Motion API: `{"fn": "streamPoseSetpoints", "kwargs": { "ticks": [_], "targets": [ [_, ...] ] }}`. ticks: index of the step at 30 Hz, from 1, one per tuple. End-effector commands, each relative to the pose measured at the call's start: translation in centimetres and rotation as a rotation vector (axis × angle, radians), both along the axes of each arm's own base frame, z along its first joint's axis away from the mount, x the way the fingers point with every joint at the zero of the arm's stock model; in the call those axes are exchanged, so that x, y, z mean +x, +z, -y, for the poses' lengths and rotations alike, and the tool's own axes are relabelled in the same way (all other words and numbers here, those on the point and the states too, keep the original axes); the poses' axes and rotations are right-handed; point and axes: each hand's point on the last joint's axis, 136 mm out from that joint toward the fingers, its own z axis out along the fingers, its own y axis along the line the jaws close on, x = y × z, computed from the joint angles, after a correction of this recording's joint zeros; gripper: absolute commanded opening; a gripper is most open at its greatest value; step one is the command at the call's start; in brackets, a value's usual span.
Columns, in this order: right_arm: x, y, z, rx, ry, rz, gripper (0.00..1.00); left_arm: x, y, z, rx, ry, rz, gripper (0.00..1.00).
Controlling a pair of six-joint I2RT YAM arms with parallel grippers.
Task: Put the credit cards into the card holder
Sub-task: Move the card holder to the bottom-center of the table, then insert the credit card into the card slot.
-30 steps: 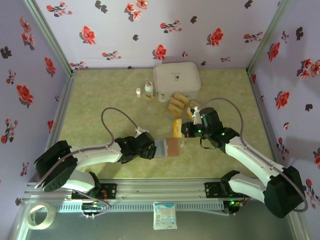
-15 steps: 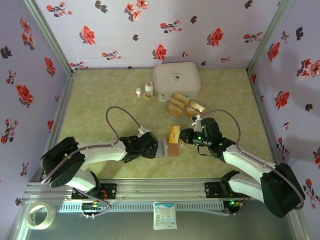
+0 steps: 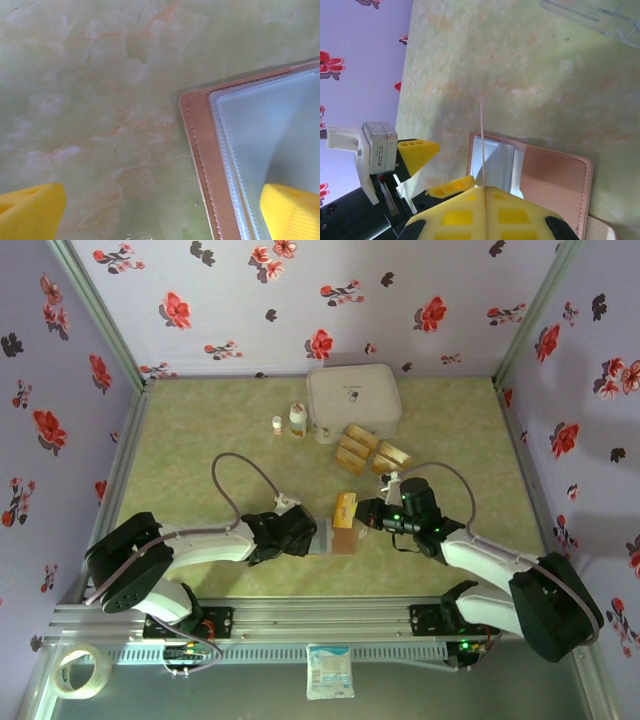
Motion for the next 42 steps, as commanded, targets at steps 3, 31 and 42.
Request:
{"fn": "streamPoseSetpoints", "kwargs": {
  "ticks": [3, 31, 42],
  "targets": [
    [-0.1, -0.2, -0.6, 0.058, 0.024, -0.006, 0.00, -0.4, 0.2, -1.6, 0.036, 0.038, 0.010, 1.00],
    [-1.2, -3.6, -3.1, 0.131, 0.051, -0.037, 0.00, -0.9, 0.1, -2.3, 0.030, 0.069, 0.011, 1.00],
    [-1.6, -4.9, -3.5, 0.146, 0.055, -0.060, 0.00, -0.9, 0.1, -2.6, 0.020, 0.086, 0.016, 1.00]
  ]
}}
